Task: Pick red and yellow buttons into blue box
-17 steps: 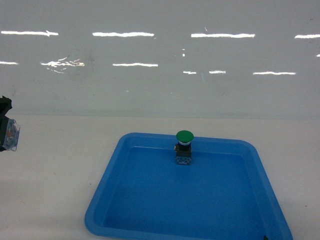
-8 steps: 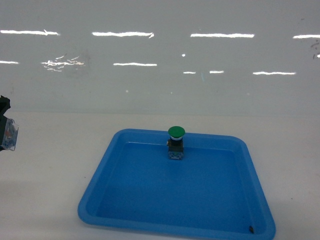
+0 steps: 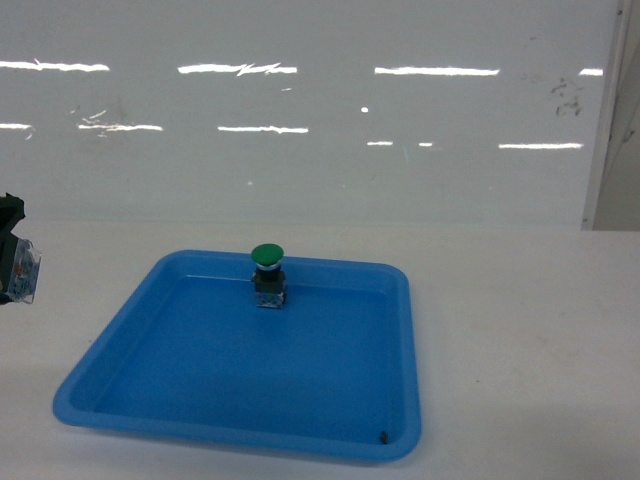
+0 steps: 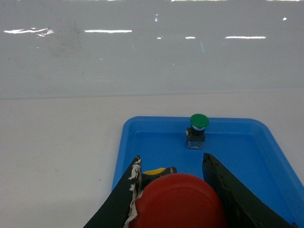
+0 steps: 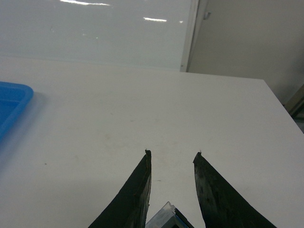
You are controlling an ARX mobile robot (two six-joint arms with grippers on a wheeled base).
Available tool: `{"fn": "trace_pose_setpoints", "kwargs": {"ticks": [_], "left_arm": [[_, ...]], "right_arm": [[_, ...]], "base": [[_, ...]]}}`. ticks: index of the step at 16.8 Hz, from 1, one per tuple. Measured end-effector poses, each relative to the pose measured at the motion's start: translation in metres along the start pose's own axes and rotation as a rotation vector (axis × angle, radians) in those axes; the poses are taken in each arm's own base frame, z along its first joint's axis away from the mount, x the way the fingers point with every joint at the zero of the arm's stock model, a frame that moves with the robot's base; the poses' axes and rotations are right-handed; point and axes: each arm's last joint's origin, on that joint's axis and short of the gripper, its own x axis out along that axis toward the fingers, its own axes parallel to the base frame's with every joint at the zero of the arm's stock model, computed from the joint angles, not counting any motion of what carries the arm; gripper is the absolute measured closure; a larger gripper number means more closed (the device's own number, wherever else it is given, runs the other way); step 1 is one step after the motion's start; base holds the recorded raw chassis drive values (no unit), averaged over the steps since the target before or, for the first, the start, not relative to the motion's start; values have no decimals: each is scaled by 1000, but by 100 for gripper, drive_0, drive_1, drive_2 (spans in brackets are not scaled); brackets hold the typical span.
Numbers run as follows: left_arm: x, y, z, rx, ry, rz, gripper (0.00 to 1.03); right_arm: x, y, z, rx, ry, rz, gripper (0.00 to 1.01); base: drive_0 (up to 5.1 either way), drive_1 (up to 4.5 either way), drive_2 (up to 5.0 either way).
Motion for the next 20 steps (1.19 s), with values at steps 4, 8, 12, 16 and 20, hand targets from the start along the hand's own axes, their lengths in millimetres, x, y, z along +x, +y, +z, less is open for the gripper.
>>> {"fn": "trace_pose_setpoints", "kwargs": {"ticks": [4,8,12,16,20], "left_arm": [[0,0,0,0,-1,0,72],[0,0,0,1,4,0,72],[0,0,0,0,-1,0,72],[0,0,0,1,3,0,72],[0,0,0,0,0,0,72]], "right_arm": [[0,0,0,0,-1,0,75],[0,0,0,0,0,0,75],[0,0,0,0,1,0,75],[0,0,0,0,0,0,75],[0,0,0,0,0,0,75]], "base": [[503,-243,-243],[493,-253,-253],[502,-243,-243],[500,-245,-245],[505,-240,-240]]}}
